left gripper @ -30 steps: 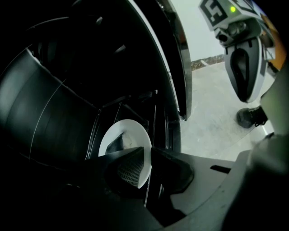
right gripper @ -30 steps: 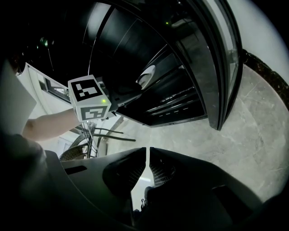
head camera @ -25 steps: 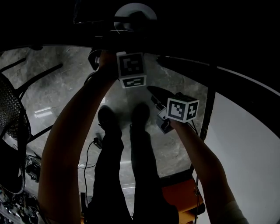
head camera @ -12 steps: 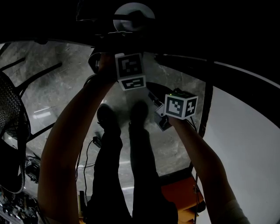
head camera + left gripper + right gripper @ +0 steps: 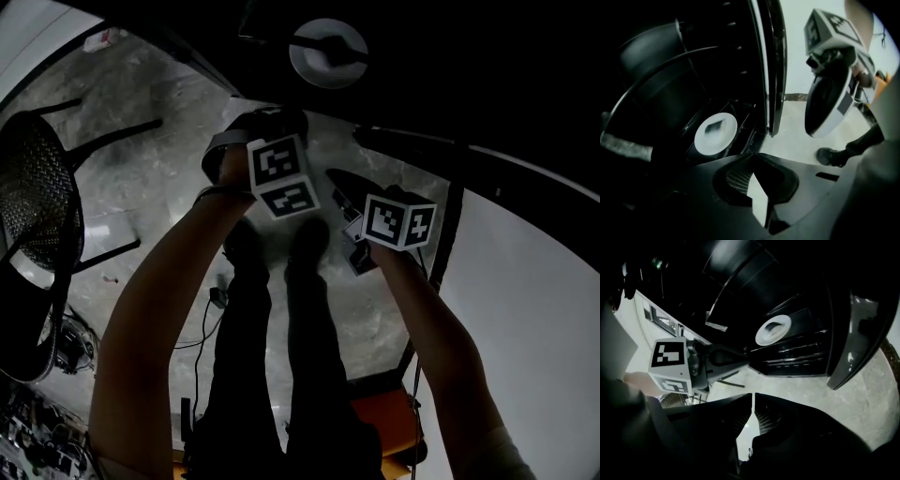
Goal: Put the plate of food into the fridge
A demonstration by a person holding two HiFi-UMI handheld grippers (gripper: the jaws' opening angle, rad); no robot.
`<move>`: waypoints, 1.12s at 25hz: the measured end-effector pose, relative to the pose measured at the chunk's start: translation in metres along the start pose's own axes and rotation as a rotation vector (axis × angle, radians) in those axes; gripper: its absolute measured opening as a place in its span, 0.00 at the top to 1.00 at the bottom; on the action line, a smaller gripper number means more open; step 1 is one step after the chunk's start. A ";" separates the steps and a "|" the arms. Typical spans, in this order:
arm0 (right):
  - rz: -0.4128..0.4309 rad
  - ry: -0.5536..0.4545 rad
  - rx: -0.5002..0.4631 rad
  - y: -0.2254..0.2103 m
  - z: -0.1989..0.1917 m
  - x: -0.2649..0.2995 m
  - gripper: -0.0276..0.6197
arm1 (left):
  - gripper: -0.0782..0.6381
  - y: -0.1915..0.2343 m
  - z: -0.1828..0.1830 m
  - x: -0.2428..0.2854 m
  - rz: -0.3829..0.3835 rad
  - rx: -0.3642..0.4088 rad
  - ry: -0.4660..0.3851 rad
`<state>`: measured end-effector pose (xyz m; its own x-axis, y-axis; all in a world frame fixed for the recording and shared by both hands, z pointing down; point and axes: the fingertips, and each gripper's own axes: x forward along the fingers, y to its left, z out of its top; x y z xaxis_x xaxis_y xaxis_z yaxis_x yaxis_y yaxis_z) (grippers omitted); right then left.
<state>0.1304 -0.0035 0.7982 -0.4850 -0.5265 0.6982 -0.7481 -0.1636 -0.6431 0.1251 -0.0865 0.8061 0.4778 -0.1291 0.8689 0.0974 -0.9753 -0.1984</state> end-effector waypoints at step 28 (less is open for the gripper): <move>-0.052 -0.090 -0.186 0.181 0.046 -0.060 0.91 | 0.88 0.016 -0.071 -0.203 0.155 -0.615 -0.149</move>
<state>0.0446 -0.0399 0.6255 -0.4069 -0.5955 0.6927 -0.8460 -0.0403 -0.5316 -0.0320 -0.0887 0.6585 0.5668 -0.2931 0.7700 -0.4789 -0.8777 0.0184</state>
